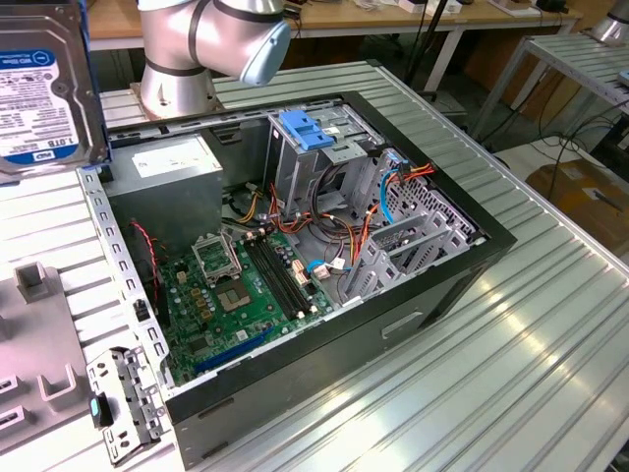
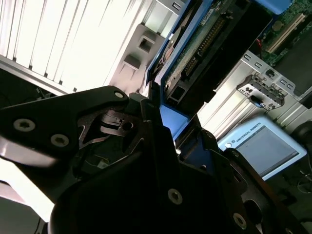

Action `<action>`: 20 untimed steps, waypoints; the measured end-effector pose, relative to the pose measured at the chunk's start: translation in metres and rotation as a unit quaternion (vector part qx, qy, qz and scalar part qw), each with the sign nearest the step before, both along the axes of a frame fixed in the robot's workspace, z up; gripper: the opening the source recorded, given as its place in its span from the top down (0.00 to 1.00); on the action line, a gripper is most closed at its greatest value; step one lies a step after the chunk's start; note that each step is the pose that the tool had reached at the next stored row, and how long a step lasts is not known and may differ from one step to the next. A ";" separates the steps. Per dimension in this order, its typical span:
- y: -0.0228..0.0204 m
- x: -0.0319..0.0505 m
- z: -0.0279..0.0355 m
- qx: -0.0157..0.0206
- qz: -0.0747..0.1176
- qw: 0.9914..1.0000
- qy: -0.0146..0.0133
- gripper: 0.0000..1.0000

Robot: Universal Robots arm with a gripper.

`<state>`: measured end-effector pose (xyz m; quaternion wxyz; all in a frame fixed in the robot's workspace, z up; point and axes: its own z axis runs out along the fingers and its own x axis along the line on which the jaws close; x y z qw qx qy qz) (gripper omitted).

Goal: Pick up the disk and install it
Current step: 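Pick up the disk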

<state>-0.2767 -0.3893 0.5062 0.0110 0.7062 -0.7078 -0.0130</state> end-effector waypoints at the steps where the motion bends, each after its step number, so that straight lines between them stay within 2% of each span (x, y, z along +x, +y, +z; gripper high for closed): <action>1: -0.0001 0.0030 0.0000 0.000 0.000 1.000 0.000 0.63; 7: -0.0005 0.0204 -0.0001 0.000 0.000 1.000 0.001 0.63; 9: -0.0007 0.0292 0.0000 0.000 0.000 1.000 0.001 0.63; 14: -0.0015 0.0442 0.0000 0.000 0.000 1.000 0.002 0.63; 15: -0.0018 0.0500 -0.0001 0.000 0.000 1.000 0.002 0.63; 20: -0.0024 0.0635 -0.0001 0.000 0.000 1.000 0.003 0.63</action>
